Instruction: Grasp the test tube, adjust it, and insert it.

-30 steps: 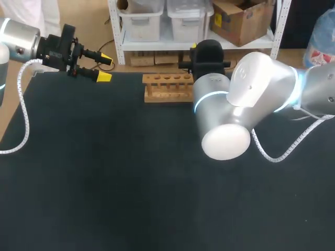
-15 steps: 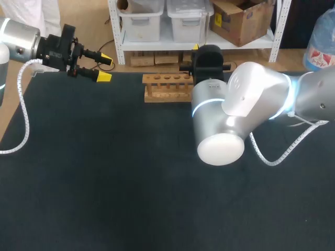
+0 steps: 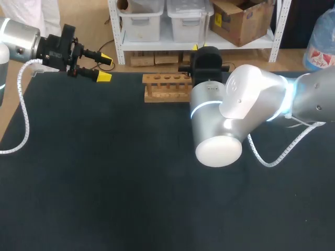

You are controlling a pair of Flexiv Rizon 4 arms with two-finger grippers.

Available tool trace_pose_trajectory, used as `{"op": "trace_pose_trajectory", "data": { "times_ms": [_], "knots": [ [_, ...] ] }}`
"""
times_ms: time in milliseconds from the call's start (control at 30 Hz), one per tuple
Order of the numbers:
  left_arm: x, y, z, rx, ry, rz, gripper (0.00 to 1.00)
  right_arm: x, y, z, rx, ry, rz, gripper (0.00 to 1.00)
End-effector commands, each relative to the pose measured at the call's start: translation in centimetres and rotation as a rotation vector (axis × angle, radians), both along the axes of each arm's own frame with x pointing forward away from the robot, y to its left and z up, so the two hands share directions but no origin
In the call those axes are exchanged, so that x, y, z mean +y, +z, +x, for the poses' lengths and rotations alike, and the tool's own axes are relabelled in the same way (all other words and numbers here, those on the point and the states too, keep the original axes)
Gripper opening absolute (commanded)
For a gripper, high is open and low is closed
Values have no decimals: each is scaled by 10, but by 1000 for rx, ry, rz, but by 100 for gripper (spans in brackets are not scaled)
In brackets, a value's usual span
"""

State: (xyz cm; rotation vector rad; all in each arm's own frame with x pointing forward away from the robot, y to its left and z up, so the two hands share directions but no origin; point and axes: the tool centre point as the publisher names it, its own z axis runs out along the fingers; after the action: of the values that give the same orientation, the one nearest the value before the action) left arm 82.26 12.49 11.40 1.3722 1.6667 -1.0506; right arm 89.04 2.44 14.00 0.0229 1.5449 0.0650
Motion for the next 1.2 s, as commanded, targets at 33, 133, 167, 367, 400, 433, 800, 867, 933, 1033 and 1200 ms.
{"op": "trace_pose_trajectory", "data": {
  "times_ms": [33,133,167,367,400,433,800,867,933,1033,1200],
  "knots": [
    [0,-1,-1,-3,1,-1,100,-2,1,-3,-11,118,3,0],
    [0,-1,-1,-3,1,-1,100,0,0,-5,-6,117,7,0],
    [0,-1,-1,-3,1,-1,100,1,0,-5,-4,117,7,0],
    [0,-1,-1,-3,1,-1,100,2,-6,-5,6,113,11,0],
    [0,-1,-1,-3,1,-1,100,1,-7,-5,6,112,10,0],
    [0,-1,-1,-3,1,-1,100,1,-7,-5,7,112,10,0],
    [0,-1,-1,-3,1,-1,100,3,-23,0,27,128,18,0],
    [0,-1,-1,-3,1,-1,100,4,-27,0,34,131,25,0],
    [0,-1,-1,-3,1,-1,100,5,-31,-1,39,133,30,0],
    [0,-1,-1,-3,1,-1,100,5,-35,-2,45,135,40,0],
    [0,-1,-1,-3,1,-1,100,5,-42,-4,58,129,48,0]
  ]
}}
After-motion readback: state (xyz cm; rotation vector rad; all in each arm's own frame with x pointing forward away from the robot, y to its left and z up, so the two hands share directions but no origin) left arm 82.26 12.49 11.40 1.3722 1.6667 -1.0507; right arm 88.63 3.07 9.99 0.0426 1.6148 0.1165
